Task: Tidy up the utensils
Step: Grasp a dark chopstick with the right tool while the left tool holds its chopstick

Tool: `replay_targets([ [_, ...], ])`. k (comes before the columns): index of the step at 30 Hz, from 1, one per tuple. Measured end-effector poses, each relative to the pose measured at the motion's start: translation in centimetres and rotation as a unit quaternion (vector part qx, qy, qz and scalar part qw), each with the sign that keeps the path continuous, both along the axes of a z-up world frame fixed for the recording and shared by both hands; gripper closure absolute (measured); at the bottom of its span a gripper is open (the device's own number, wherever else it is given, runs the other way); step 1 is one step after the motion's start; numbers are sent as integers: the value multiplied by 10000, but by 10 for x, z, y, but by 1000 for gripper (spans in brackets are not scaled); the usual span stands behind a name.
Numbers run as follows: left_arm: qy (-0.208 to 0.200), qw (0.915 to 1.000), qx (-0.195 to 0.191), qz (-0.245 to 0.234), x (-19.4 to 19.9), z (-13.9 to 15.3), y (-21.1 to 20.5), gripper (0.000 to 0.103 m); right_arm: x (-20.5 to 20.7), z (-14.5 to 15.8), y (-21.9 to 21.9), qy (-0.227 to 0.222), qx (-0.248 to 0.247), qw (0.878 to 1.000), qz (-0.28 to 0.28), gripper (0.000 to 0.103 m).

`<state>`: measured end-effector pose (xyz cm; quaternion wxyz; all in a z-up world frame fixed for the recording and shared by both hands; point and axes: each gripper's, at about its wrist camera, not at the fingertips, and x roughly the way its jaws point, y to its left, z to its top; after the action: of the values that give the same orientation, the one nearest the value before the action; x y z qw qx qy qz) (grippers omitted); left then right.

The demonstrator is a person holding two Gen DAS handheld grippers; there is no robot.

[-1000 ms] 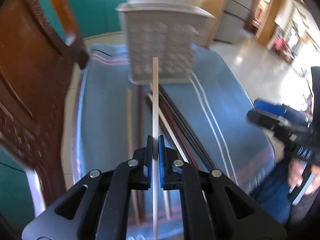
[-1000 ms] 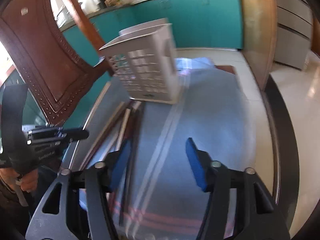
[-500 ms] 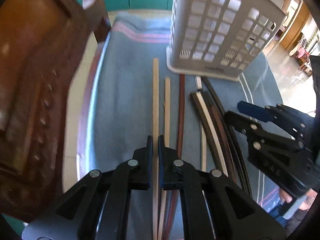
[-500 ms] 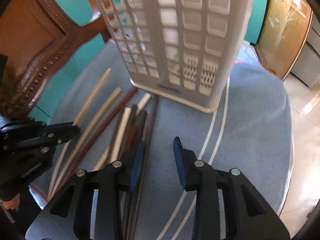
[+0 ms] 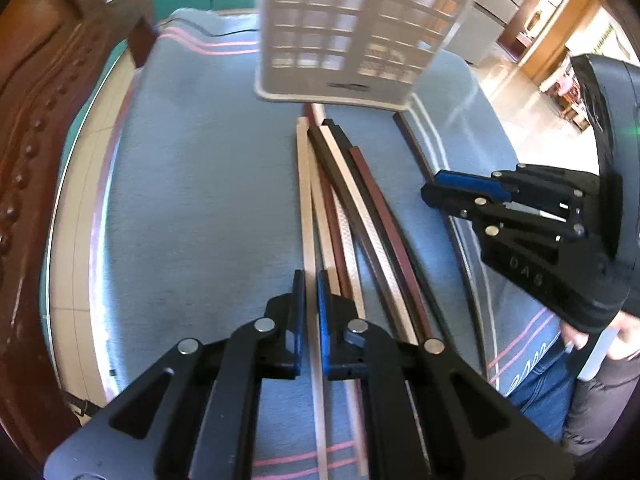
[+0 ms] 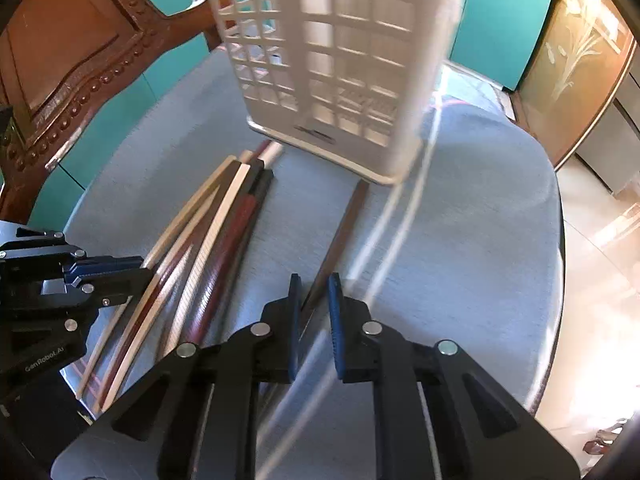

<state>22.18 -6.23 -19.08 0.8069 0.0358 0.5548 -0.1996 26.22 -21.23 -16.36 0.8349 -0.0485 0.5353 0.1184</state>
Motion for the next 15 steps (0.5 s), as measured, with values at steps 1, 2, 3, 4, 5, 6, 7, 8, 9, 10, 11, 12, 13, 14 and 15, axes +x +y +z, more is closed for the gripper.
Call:
replay_targets([
  [1,21,10000,-64,-46,0,-1,-4,96,-2,1,-6,21,-6,10000,-9,89],
  [2,48,9999,-131,-89,-3,-1,-6,96,-5,1,-12,32,-11,10000,-18,89],
  [3,85,9996,-210,-172,-3,-1,-11,97,-6,1,-15,41,-21,10000,-10,89],
  [4,81,9994,-219,-253,-4,3,-21,97,-8,2,-18,43,-28,10000,19,89],
  [5,61,9993,-194,-319,-5,2,-26,97,-6,3,-22,41,-25,10000,24,89],
  [6,37,9993,-133,-349,-6,2,-32,97,-4,4,-26,27,-4,10000,18,89],
  [7,41,9995,-99,-307,-6,1,-33,97,-1,6,-28,9,-4,10000,13,89],
  [8,81,9996,-106,-231,-4,0,-33,96,1,7,-28,-29,-42,10000,19,89],
  [9,99,9997,-91,-181,-2,0,-31,96,4,8,-28,-63,-90,9999,24,89],
  [10,71,9999,-5,-105,3,0,-31,96,2,10,-27,-90,-116,9999,22,89],
  [11,-13,9998,185,6,5,0,-30,96,-12,3,-20,-112,-110,9999,20,89],
  [12,-50,9996,274,71,12,6,-19,96,-12,4,-22,-106,-88,9999,8,89],
  [13,-53,9994,307,121,14,6,-16,96,-10,3,-22,-96,-62,9999,-6,88],
  [14,-26,9995,283,149,17,5,-14,96,-10,4,-25,-87,-27,9999,-47,87],
  [15,-3,9997,221,140,20,5,-13,96,-11,2,-22,-91,-5,9999,-88,86],
])
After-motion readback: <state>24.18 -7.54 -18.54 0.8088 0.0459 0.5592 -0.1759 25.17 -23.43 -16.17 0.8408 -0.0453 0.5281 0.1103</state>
